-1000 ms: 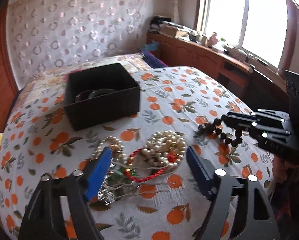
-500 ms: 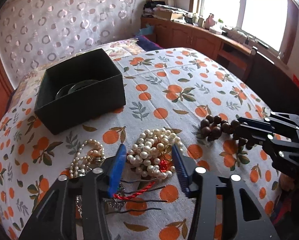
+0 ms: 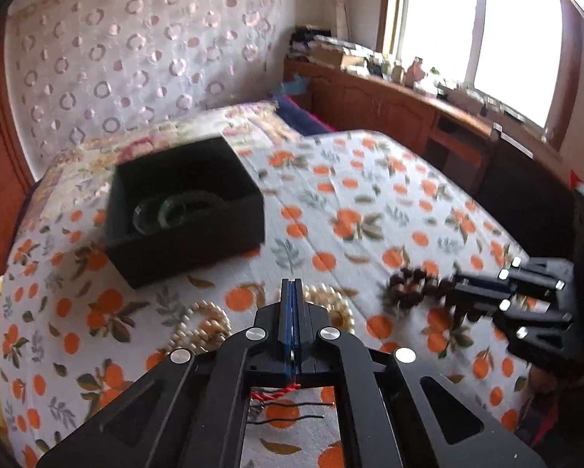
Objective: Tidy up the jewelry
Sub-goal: 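Grasp the pearl necklace with the left gripper while the right gripper holds the bead bracelet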
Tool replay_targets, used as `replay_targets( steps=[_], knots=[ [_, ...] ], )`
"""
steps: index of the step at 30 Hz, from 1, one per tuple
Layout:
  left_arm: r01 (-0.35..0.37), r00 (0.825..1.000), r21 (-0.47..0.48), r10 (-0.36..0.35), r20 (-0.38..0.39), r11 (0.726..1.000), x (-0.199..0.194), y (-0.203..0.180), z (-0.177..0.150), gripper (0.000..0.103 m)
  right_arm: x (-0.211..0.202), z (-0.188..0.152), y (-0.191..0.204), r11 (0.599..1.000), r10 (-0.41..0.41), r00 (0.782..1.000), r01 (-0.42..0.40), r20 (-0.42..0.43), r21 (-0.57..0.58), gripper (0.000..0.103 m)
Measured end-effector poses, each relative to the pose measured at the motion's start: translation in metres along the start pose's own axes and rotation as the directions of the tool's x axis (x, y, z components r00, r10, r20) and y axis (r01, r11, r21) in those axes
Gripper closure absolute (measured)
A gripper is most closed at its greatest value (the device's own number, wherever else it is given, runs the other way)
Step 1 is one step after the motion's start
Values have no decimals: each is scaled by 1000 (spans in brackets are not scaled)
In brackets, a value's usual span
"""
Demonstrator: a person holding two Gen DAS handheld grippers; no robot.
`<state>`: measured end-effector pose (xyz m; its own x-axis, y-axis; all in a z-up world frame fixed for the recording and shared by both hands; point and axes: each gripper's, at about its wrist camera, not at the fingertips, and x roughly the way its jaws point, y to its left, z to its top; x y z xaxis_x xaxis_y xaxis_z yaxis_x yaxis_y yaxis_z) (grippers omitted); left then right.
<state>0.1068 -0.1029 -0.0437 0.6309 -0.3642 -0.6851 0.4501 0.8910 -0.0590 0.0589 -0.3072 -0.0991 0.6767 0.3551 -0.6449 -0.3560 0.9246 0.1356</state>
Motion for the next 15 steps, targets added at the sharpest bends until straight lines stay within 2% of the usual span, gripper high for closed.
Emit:
replay_targets(
  steps=[6,12,13,14,15],
  knots=[
    [-8,999,12,7,35,1000,-13,0,12,103,1,0,0,1000,-1,1000,1,-4,-1,88],
    [14,999,11,-13,-50,1000,5,1,-2,102,3,0,-1,1000,0,1000,0,-6,1,88],
    [16,998,14,-15,-64,1000,8,1,-5,100,3,-1,-1,1000,0,1000,0,-6,0,88],
    [20,997,18,-18,-76,1000,11,0,-8,94,3,0,-1,1000,0,1000,0,-7,-1,88],
    [23,996,23,-21,-89,999,14,-1,-10,84,4,-1,0,1000,1,1000,-1,-8,-1,88]
  ],
)
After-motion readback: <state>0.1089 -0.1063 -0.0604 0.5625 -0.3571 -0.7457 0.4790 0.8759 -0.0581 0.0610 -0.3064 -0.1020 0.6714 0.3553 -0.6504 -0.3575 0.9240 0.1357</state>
